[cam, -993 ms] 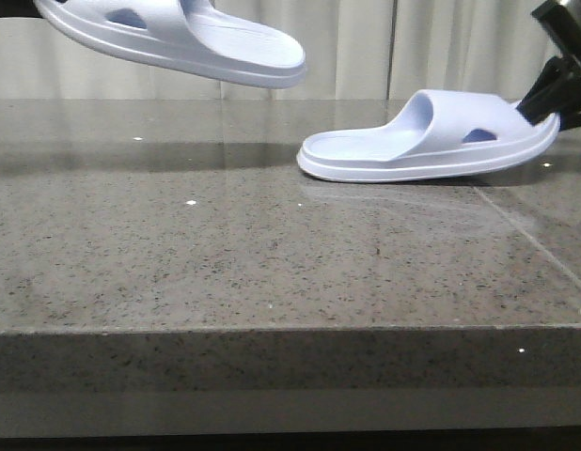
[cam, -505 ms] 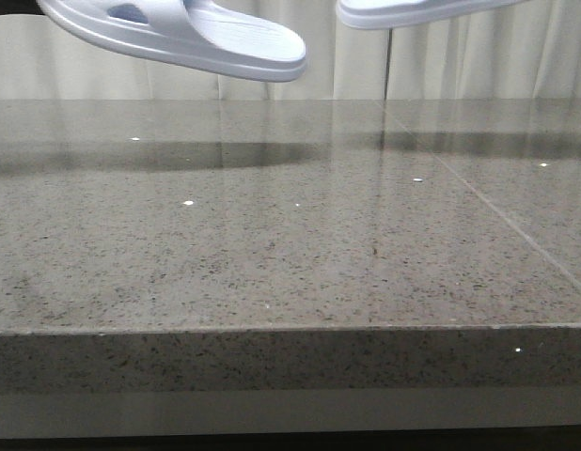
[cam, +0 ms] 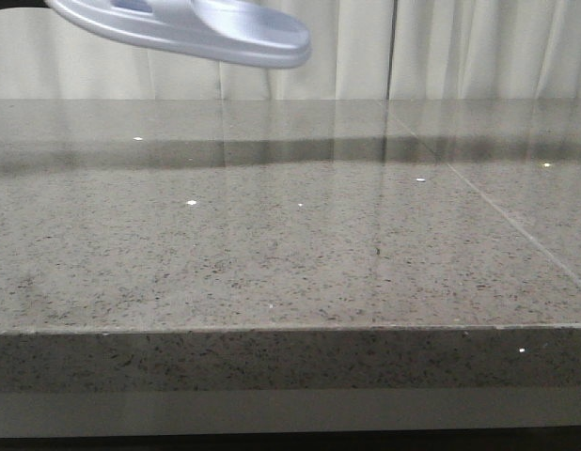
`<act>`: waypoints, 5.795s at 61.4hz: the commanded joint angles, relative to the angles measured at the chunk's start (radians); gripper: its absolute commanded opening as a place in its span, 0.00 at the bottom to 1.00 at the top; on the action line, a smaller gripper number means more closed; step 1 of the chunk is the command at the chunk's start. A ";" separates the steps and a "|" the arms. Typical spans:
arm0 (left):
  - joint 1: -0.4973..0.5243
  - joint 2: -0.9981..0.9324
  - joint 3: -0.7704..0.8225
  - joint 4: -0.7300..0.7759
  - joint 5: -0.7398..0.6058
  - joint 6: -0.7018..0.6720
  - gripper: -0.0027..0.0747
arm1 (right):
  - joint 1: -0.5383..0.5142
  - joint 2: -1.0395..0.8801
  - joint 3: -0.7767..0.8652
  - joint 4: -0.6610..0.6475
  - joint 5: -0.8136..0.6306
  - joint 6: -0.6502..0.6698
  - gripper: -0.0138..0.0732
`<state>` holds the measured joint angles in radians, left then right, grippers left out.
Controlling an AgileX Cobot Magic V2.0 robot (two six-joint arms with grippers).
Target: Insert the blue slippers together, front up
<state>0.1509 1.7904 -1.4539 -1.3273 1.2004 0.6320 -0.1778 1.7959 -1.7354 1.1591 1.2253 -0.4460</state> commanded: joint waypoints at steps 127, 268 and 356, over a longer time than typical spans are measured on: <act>-0.154 -0.054 -0.030 -0.308 0.089 -0.031 0.01 | 0.190 0.117 -0.031 0.344 0.007 -0.085 0.21; -0.082 -0.042 0.140 0.397 -0.101 -0.186 0.64 | -0.118 -0.048 -0.035 -0.083 0.059 0.022 0.59; -0.155 -1.009 0.672 0.952 -1.053 -0.233 0.01 | 0.175 -0.940 0.802 -0.752 -1.031 -0.121 0.09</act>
<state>0.0279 0.8518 -0.8402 -0.3685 0.3094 0.3983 -0.0073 0.9445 -1.0059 0.4044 0.3583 -0.5536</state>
